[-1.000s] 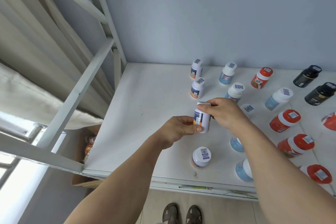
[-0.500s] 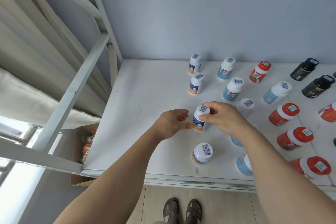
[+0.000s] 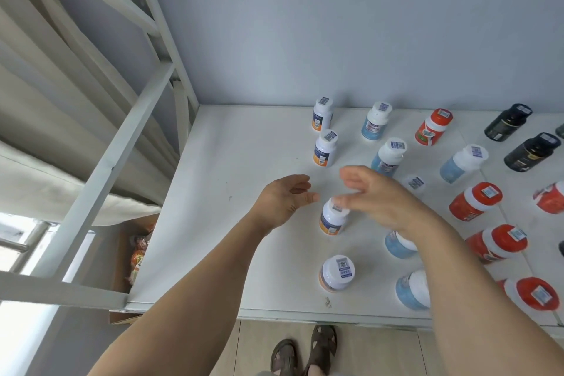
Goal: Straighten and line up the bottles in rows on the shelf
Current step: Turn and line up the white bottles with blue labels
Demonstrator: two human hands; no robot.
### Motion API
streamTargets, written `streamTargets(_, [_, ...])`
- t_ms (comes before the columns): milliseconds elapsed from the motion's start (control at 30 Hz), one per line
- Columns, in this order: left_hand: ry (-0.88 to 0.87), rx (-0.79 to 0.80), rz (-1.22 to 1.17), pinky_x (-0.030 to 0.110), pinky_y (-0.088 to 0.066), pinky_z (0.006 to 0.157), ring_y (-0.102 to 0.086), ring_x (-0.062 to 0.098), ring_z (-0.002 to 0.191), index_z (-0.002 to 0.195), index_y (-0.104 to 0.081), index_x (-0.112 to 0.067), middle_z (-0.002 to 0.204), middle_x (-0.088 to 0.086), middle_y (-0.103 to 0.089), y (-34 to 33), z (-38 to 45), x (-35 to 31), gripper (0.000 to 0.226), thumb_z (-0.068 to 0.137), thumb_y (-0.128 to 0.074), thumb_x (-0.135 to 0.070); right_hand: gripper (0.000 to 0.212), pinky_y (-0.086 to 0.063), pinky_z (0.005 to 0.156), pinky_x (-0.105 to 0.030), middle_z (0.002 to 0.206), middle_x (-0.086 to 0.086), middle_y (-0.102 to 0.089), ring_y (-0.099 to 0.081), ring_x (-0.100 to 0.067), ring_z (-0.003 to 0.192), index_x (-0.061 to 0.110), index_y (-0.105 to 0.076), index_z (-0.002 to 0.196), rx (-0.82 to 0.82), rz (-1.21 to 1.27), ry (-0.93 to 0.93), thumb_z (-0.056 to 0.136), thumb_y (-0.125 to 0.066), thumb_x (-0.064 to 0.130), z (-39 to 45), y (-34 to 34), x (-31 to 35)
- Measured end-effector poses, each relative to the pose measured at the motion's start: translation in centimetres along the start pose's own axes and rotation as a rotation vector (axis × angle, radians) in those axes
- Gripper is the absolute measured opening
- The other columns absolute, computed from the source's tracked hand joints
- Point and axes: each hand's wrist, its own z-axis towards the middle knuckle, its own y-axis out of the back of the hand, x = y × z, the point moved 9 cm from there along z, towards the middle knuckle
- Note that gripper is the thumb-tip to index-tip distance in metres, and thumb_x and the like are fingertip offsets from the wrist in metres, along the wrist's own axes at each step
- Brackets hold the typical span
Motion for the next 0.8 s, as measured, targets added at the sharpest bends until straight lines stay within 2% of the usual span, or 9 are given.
streamTargets(67, [-0.002, -0.04, -0.012, 0.016, -0.04, 0.087, -0.058, 0.004, 0.112, 0.134, -0.055, -0.021, 0.124, -0.007, -0.063, 0.4, 0.9, -0.5, 0.057, 0.083, -0.077, -0.03, 0.058, -0.039, 0.098, -0.026, 0.137, 0.009, -0.051, -0.049, -0.005, 0.127, 0.024, -0.05, 0.137, -0.084, 0.024, 0.053, 0.085, -0.076, 0.026, 1.8, 2.1, 2.3])
streamTargets(167, [0.001, -0.1, 0.002, 0.02, -0.041, 0.091, -0.056, 0.007, 0.115, 0.137, -0.053, -0.02, 0.126, -0.005, -0.061, 0.9, 2.4, -1.1, 0.059, 0.083, -0.076, -0.03, 0.056, -0.038, 0.098, -0.026, 0.141, 0.003, -0.049, -0.049, -0.009, 0.125, 0.019, -0.049, 0.139, -0.167, -0.043, 0.083, 0.088, -0.072, 0.027, 5.5, 3.9, 4.2])
streamTargets(267, [-0.01, -0.151, 0.065, 0.026, -0.042, 0.101, -0.054, 0.011, 0.119, 0.139, -0.05, -0.017, 0.131, -0.001, -0.057, 1.1, 4.0, -1.6, 0.063, 0.083, -0.076, -0.031, 0.061, -0.042, 0.103, -0.036, 0.141, -0.002, -0.05, -0.049, -0.02, 0.128, 0.021, -0.046, 0.141, -0.125, -0.187, 0.08, 0.087, -0.073, 0.028, 8.8, 3.3, 4.7])
streamTargets(367, [-0.005, -0.178, 0.103, 0.025, -0.041, 0.1, -0.051, 0.012, 0.121, 0.141, -0.047, -0.017, 0.131, -0.001, -0.055, 1.2, 5.7, -1.9, 0.067, 0.083, -0.076, -0.034, 0.055, -0.045, 0.096, -0.038, 0.128, -0.004, -0.057, -0.055, -0.026, 0.117, 0.018, -0.049, 0.137, -0.075, -0.319, 0.086, 0.086, -0.071, 0.024, 11.0, 2.7, 4.2])
streamTargets(467, [0.015, -0.163, 0.122, 0.026, -0.039, 0.102, -0.049, 0.012, 0.123, 0.143, -0.045, -0.019, 0.134, -0.001, -0.053, 1.0, 6.8, -1.7, 0.071, 0.082, -0.076, -0.036, 0.041, -0.048, 0.086, -0.038, 0.115, -0.004, -0.066, -0.061, -0.026, 0.104, 0.017, -0.058, 0.124, -0.1, -0.338, 0.076, 0.086, -0.071, 0.025, 12.0, 3.0, 3.1])
streamTargets(567, [0.011, -0.128, 0.104, 0.028, -0.04, 0.102, -0.05, 0.012, 0.12, 0.137, -0.049, -0.022, 0.13, -0.007, -0.053, 0.6, 7.6, -2.4, 0.064, 0.081, -0.077, -0.035, 0.037, -0.049, 0.085, -0.036, 0.108, 0.001, -0.067, -0.062, -0.021, 0.1, 0.022, -0.061, 0.12, -0.102, -0.312, 0.087, 0.085, -0.072, 0.027, 12.2, 3.5, 3.5])
streamTargets(700, [-0.037, -0.021, 0.049, 0.032, -0.044, 0.103, -0.059, 0.01, 0.113, 0.121, -0.064, -0.032, 0.116, -0.013, -0.068, -0.1, 8.4, -3.5, 0.046, 0.077, -0.078, -0.03, 0.023, -0.044, 0.071, -0.023, 0.101, 0.004, -0.068, -0.062, -0.015, 0.093, 0.024, -0.062, 0.108, -0.044, -0.275, 0.12, 0.087, -0.071, 0.027, 12.0, 3.8, 5.0])
streamTargets(800, [-0.033, 0.062, -0.048, 0.029, -0.043, 0.103, -0.063, 0.006, 0.11, 0.117, -0.069, -0.03, 0.11, -0.012, -0.072, -0.8, 8.4, -4.0, 0.039, 0.079, -0.079, -0.028, 0.017, -0.043, 0.07, -0.026, 0.093, 0.006, -0.067, -0.06, -0.013, 0.086, 0.023, -0.064, 0.103, -0.069, -0.242, 0.125, 0.09, -0.068, 0.032, 11.6, 4.6, 5.7])
